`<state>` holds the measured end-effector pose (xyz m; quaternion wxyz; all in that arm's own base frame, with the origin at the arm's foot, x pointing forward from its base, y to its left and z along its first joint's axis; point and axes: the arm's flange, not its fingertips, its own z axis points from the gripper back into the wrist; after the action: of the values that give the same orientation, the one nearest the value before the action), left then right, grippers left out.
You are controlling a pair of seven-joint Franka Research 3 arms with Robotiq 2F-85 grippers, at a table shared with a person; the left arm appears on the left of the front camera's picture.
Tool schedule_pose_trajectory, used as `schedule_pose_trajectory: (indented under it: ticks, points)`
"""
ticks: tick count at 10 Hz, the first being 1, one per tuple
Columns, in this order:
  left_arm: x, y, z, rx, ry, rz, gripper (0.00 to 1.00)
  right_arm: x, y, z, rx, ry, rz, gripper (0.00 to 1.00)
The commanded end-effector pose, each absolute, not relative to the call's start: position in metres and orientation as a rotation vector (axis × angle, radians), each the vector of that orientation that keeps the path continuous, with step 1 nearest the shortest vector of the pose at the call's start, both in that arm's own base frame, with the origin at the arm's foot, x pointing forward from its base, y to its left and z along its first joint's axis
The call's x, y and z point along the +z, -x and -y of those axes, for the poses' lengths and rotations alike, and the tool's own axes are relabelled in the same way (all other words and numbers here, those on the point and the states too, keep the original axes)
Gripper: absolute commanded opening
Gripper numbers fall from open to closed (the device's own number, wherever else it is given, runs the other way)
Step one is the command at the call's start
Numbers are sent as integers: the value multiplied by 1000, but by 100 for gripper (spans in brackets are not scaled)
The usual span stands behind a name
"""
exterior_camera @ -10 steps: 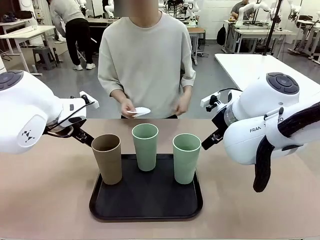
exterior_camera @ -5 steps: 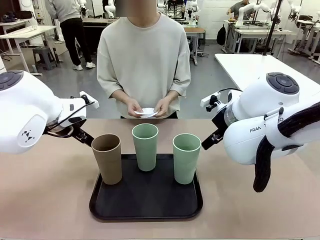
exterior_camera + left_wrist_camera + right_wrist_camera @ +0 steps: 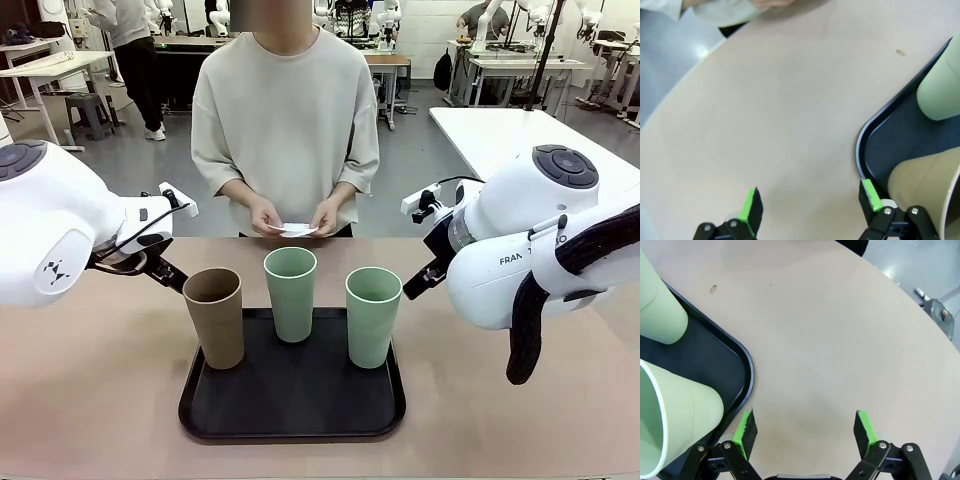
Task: Place coasters on the table and set cups on them.
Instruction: Pick up one Reusable plastic cup and place it on a coaster set by the human.
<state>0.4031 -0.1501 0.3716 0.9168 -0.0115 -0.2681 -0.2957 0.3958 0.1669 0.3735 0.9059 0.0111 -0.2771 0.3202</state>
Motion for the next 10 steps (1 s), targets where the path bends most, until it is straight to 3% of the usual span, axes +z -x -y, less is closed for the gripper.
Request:
schedule_pose_trajectory:
  ticks: [1, 6, 8, 10]
  points:
    - [372, -403, 150, -608, 24, 552, 100, 373, -396, -167, 661, -23, 572, 100]
    - [372, -403, 150, -608, 24, 552, 100, 374, -396, -167, 661, -23, 572, 100]
    - [411, -408, 128, -591, -136, 580, 100, 399, -394, -164, 653, 31, 525, 100]
    - [458, -396, 109, -561, -191, 485, 100, 438, -374, -146, 618, 69, 444, 100]
